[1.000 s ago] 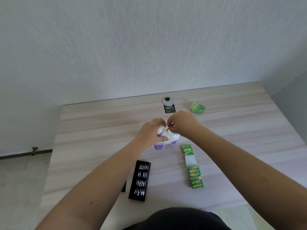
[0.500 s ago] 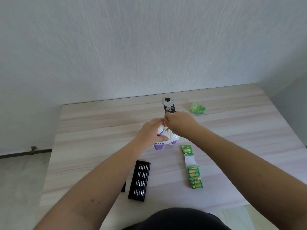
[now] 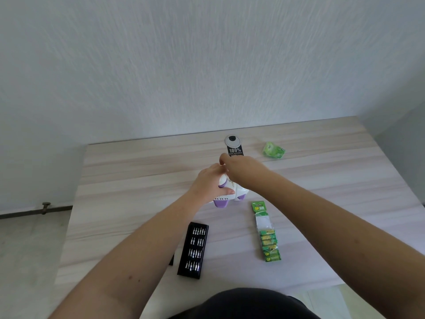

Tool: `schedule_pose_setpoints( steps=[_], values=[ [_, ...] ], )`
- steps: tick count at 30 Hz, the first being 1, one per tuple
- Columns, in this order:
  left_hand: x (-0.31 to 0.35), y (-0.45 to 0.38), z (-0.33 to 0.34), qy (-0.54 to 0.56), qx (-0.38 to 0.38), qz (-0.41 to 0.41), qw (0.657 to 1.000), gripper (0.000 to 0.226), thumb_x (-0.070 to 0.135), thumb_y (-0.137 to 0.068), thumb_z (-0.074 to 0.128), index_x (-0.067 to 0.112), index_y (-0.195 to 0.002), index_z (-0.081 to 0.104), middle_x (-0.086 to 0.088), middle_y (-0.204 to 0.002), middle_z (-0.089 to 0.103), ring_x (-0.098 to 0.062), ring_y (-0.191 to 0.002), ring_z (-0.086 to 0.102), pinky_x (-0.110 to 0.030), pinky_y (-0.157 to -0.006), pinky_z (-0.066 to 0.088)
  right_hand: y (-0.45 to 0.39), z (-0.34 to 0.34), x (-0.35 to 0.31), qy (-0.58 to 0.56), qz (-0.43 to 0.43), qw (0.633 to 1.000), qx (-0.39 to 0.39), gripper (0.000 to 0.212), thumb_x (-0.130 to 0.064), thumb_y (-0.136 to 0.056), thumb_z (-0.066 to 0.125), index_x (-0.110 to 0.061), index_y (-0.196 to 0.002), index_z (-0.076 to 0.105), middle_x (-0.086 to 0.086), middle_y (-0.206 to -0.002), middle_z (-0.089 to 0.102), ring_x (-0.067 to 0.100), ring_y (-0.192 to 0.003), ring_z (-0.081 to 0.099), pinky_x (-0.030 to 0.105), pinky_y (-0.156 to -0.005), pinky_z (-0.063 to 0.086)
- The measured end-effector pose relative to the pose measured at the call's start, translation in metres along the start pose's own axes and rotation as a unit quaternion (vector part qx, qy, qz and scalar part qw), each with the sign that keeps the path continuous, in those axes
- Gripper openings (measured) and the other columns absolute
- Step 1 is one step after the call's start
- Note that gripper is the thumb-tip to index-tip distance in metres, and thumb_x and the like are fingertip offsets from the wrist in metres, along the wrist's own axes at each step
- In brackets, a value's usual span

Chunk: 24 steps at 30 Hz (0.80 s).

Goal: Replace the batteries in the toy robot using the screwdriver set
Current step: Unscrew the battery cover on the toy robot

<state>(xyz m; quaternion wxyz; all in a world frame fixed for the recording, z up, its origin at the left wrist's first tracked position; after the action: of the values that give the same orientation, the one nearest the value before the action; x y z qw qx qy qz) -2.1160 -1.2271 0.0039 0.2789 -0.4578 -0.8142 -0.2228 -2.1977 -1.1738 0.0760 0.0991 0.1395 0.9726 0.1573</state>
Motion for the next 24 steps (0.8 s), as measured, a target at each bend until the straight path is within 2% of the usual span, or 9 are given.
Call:
schedule_pose_setpoints(
  steps=[3,6,10,12,15,17,19,21,24],
  values=[
    [-0.002,-0.002,0.001,-0.001,-0.01,-0.003,1.0,0.06,0.037,-0.071,0.081,0.025,-0.124,0.057,-0.001,-0.119,0.058,-0.021,-0.109,0.056,-0.036,-0.093,0.044,0.0,0.002,0.001,0.014,-0.003,1.0,0.013,0.034,-0.002,-0.089,0.044,-0.01,-0.122,0.043,0.01,-0.095,0.057,0.028,-0.072,0.049,0.034,-0.06,0.038],
    [0.001,-0.003,0.0,0.012,-0.02,-0.013,1.0,0.044,0.035,-0.078,0.077,0.024,-0.118,0.061,0.002,-0.111,0.058,-0.02,-0.107,0.056,-0.033,-0.092,0.042,0.001,0.003,0.004,0.007,0.02,0.999,0.025,0.033,0.001,-0.086,0.049,-0.007,-0.118,0.044,0.012,-0.097,0.06,0.03,-0.069,0.051,0.036,-0.057,0.039],
    [0.004,-0.003,-0.003,0.058,-0.021,-0.018,0.998,0.029,0.034,-0.088,0.069,0.024,-0.115,0.066,0.0,-0.119,0.06,-0.017,-0.111,0.055,-0.033,-0.098,0.041,0.005,-0.002,0.003,0.008,0.024,0.999,0.045,0.029,-0.003,-0.088,0.052,-0.007,-0.115,0.042,0.011,-0.086,0.057,0.03,-0.068,0.051,0.038,-0.059,0.045],
    [0.005,-0.002,-0.002,0.056,-0.006,-0.013,0.998,0.028,0.03,-0.09,0.067,0.02,-0.115,0.067,-0.003,-0.119,0.062,-0.021,-0.111,0.057,-0.036,-0.096,0.042,0.008,-0.001,-0.001,0.027,0.007,0.998,0.063,0.016,-0.011,-0.097,0.043,-0.006,-0.112,0.043,0.01,-0.084,0.053,0.032,-0.069,0.055,0.037,-0.056,0.042],
    [0.006,0.0,-0.002,0.045,0.029,-0.009,0.999,0.027,0.025,-0.089,0.066,0.015,-0.115,0.066,-0.007,-0.114,0.065,-0.027,-0.108,0.059,-0.041,-0.092,0.045,0.009,-0.002,0.001,-0.002,0.022,0.996,0.085,0.033,-0.022,-0.102,0.023,-0.003,-0.117,0.044,0.015,-0.096,0.057,0.035,-0.076,0.06,0.037,-0.057,0.04],
    [0.009,0.002,-0.003,0.039,0.039,-0.001,0.998,0.027,0.024,-0.09,0.066,0.015,-0.115,0.067,-0.006,-0.113,0.066,-0.026,-0.106,0.06,-0.04,-0.091,0.046,0.011,-0.004,0.0,-0.031,0.013,0.996,0.077,0.033,-0.018,-0.1,0.026,-0.003,-0.122,0.044,0.015,-0.102,0.052,0.035,-0.082,0.059,0.037,-0.059,0.041],
    [0.01,0.002,-0.003,0.039,0.045,0.003,0.998,0.023,0.025,-0.09,0.066,0.015,-0.11,0.068,-0.004,-0.107,0.066,-0.024,-0.102,0.06,-0.038,-0.088,0.046,0.012,-0.012,0.006,-0.043,0.029,0.995,0.083,0.03,-0.027,-0.102,0.029,-0.006,-0.107,0.05,0.005,-0.082,0.047,0.031,-0.081,0.057,0.037,-0.064,0.041],
    [0.01,0.003,-0.004,0.052,0.053,0.0,0.997,0.019,0.028,-0.089,0.067,0.015,-0.102,0.07,0.0,-0.102,0.065,-0.022,-0.098,0.061,-0.036,-0.087,0.046,0.014,-0.016,0.012,-0.022,0.058,0.997,0.054,0.044,-0.039,-0.103,0.022,-0.009,-0.095,0.054,0.0,-0.069,0.041,0.027,-0.076,0.052,0.034,-0.064,0.038],
    [0.01,0.004,-0.003,0.052,0.062,0.003,0.997,0.017,0.03,-0.088,0.067,0.016,-0.096,0.071,0.003,-0.103,0.066,-0.019,-0.098,0.061,-0.037,-0.09,0.046,0.02,-0.019,0.016,0.094,0.078,0.992,0.032,0.061,-0.054,-0.1,0.02,-0.011,-0.077,0.057,0.002,-0.064,0.042,0.022,-0.064,0.049,0.028,-0.05,0.028]
  ],
)
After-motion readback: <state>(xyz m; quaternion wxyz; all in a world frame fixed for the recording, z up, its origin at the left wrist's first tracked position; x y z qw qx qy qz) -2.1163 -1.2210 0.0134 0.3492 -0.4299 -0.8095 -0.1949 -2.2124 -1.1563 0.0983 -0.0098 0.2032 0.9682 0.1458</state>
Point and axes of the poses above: each hand's wrist, its own y-axis away from the middle knuckle, its own z-axis out of the palm, x = y × z, the point moved 5 cm from there along -y, towards the middle knuckle
